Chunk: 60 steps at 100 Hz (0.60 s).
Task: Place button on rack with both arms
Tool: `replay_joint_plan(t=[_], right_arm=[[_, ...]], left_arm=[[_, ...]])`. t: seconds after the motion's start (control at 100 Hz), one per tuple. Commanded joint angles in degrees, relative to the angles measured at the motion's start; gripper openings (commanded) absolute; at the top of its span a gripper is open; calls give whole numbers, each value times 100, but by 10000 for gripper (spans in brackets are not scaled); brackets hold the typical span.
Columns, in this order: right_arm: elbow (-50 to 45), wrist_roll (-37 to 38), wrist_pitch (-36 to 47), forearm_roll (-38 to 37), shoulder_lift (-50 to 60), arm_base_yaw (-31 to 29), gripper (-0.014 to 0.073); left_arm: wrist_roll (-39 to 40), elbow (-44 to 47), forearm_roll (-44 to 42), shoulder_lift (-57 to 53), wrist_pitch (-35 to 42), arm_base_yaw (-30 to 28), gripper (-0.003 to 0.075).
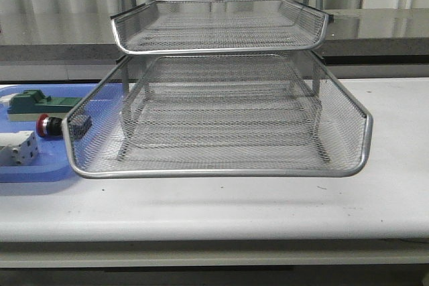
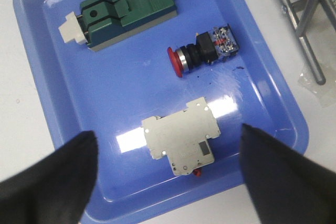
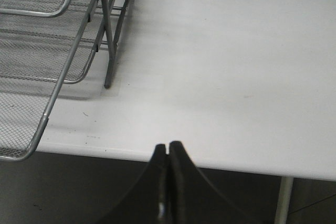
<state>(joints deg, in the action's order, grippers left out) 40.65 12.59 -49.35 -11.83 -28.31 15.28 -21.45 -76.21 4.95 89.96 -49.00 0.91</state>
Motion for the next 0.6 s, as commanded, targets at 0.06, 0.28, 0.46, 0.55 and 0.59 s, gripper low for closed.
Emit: replay_joint_plan(t=[0.06, 0.28, 0.46, 0.55, 0.59], right_arm=[[200, -3, 336, -136, -10, -32, -108], [200, -3, 336, -136, -10, -32, -108], [200, -3, 336, -136, -10, -32, -108], [200, -3, 336, -136, -10, -32, -108], [200, -3, 336, -136, -10, -32, -108]], left_arm=[[-25, -208, -64, -196, 245, 7, 677], [-15, -208, 246, -181, 259, 7, 610], [-625, -208, 312, -173, 396, 7, 596], [-1226, -208, 537, -173, 484, 7, 596], [-1492, -208, 648, -173, 539, 7, 596]])
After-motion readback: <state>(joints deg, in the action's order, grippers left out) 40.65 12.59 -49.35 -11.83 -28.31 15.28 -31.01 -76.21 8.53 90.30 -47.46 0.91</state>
